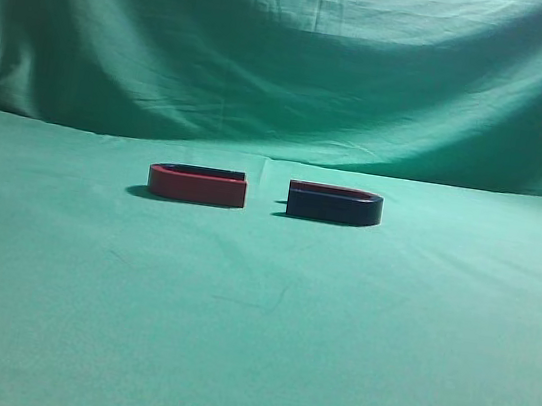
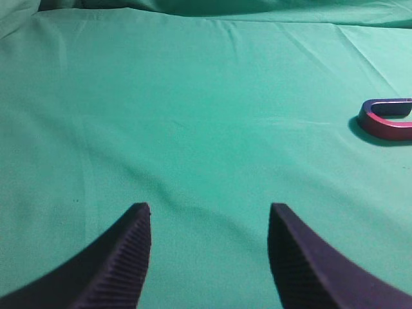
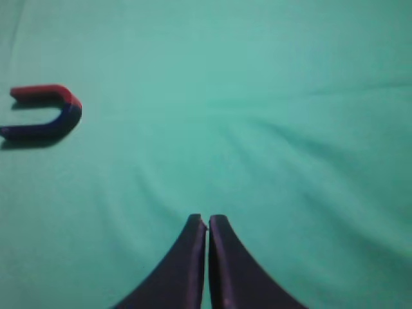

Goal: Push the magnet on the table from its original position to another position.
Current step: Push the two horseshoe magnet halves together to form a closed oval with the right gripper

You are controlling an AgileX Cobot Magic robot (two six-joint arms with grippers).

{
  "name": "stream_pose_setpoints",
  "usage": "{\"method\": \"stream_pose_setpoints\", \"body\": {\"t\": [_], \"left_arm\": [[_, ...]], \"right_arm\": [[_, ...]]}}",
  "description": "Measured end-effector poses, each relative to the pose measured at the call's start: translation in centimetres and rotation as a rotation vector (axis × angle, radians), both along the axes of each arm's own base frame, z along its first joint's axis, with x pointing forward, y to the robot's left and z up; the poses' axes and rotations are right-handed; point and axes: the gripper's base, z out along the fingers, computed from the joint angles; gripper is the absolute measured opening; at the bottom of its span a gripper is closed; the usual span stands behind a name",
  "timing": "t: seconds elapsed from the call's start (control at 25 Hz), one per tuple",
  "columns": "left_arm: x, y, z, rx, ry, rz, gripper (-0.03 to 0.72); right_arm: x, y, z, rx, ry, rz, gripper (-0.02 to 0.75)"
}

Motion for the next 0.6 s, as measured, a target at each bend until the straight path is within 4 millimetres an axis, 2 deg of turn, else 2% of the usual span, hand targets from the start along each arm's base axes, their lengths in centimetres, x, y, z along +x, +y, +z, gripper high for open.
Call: {"method": "stream_pose_setpoints", "body": {"t": [0.2, 0.4, 0.6], "left_arm": [[0.0, 0.0, 0.0, 0.0, 0.0, 0.0, 0.372], [0.0, 0.0, 0.0, 0.0, 0.0, 0.0, 0.372], [0.0, 0.0, 0.0, 0.0, 0.0, 0.0, 0.372]], "right_arm": [[3.9, 1.3, 0.3, 0.024, 0.2, 0.046, 0.0], [7.4, 5.3, -0.6, 0.005, 0.277, 0.177, 0.0], [12.2, 8.7, -2.9, -0.01, 0.38, 0.204, 0.0]]}}
